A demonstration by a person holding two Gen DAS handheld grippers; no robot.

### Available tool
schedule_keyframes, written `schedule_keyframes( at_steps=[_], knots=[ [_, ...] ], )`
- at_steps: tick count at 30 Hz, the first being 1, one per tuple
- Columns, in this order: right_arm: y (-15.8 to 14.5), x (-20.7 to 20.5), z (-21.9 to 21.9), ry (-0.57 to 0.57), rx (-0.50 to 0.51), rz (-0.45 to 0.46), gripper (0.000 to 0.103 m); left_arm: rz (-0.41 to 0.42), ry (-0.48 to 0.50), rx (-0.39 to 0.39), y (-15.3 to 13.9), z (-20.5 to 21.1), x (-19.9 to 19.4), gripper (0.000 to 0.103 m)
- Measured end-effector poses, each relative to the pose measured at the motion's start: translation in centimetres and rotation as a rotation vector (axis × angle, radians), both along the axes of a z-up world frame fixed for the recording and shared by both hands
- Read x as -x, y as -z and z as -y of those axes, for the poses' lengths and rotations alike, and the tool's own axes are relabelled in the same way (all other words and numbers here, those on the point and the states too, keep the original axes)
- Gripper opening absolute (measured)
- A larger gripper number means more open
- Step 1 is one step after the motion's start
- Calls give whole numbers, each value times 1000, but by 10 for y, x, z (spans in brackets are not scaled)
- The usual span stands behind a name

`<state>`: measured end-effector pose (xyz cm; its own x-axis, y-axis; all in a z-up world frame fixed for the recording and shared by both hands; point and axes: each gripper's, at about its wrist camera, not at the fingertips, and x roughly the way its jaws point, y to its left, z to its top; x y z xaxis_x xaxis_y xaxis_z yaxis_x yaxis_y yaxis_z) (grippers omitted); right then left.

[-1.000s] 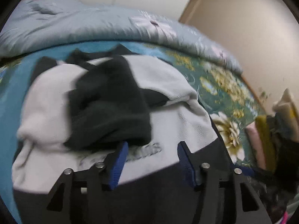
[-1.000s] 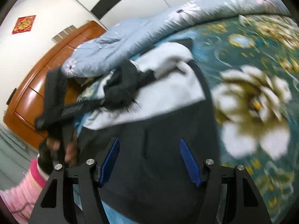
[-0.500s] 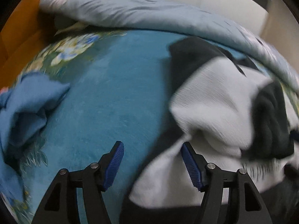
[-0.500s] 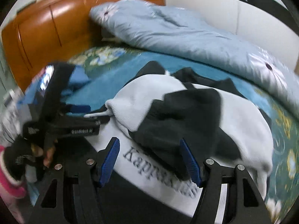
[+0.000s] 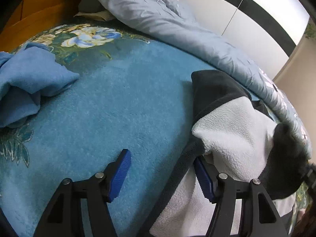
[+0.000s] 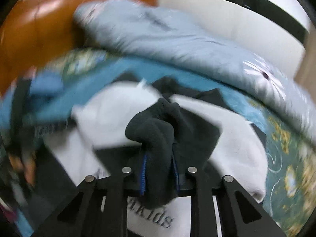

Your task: Fold clothes

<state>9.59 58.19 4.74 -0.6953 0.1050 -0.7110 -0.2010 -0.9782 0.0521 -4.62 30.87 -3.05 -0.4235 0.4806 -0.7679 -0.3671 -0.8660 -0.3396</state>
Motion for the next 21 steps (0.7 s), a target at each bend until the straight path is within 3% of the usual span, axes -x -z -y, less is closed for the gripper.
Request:
schedule_keyframes(
  at_steps=[2,5,8,9,12,14,17,21],
  knots=[
    [-19,-18,-32,67,125,-125,18,4,-11,-29,-1,5,2,68],
    [-35,-43,-66,139,228,-292,15,1,-20,-47,-3,9,1,69],
    [-26,-65,-86,184,273,-357,14,2,-19,-50,-4,9,2,71],
    [-19,-66,-91,199,286,-341,14,4,-17,-50,-3,9,2,71],
    [27,-63,-101,283,326,-166,14,10,-11,-47,-1,8,5,73],
    [47,-66,-110,321,386,-119,14,13,-8,-44,0,8,6,73],
    [54,-73,-121,342,478,-155,14,12,-7,-42,-1,7,6,73],
    [13,-66,-118,282,434,-248,13,11,-8,-48,0,7,6,73]
  ],
)
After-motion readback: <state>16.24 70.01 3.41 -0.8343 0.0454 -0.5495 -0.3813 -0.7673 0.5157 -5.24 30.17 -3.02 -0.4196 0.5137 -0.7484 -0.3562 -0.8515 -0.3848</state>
